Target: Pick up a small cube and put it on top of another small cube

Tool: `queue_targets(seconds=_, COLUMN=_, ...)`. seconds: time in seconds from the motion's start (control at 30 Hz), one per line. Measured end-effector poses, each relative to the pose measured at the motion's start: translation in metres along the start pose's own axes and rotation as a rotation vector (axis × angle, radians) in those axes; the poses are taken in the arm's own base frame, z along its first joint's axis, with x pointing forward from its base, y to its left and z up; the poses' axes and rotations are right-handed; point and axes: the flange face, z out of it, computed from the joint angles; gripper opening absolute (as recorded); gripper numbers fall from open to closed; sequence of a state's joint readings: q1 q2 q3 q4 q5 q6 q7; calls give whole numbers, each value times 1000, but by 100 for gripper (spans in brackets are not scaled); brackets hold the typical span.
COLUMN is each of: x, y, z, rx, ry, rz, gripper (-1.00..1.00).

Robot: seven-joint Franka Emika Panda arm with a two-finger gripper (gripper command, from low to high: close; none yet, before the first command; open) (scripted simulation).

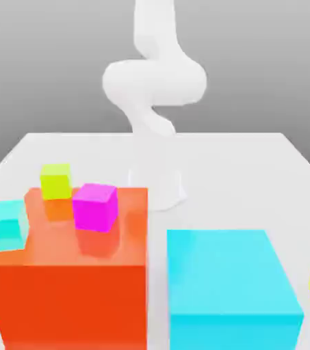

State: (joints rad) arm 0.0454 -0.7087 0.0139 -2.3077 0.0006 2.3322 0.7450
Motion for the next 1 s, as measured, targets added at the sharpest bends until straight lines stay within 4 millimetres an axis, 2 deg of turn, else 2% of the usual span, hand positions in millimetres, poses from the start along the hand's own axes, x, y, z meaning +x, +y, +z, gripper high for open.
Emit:
queue_targets(seconds=0.13, x=-35, y=-29, z=76, rx=-31, ry=-116, rz=-173, gripper=0)
queue_targets(seconds=0.27, x=-83, y=-52, z=144, rx=-53, ry=-228, rz=-345, gripper=0)
queue_targets(seconds=0.43, x=-161, y=-69, z=220, rx=-71, ry=-368, rz=-566, gripper=0)
queue_targets(seconds=0.57, x=-238, y=-73, z=271, rx=-75, ry=-481, rz=-752, gripper=0)
queue_targets(seconds=0.67, x=-305, y=-71, z=300, rx=-68, ry=-569, rz=-904, gripper=0)
queue_targets(seconds=0.87, x=-416, y=-34, z=352, rx=-74, ry=-735, rz=-1153, gripper=0)
queue_targets(seconds=0.93, x=-445, y=-20, z=368, rx=-72, ry=-769, rz=-1205, gripper=0)
queue_targets(seconds=1.0, x=-463, y=-8, z=387, rx=-71, ry=-778, rz=-1217, gripper=0)
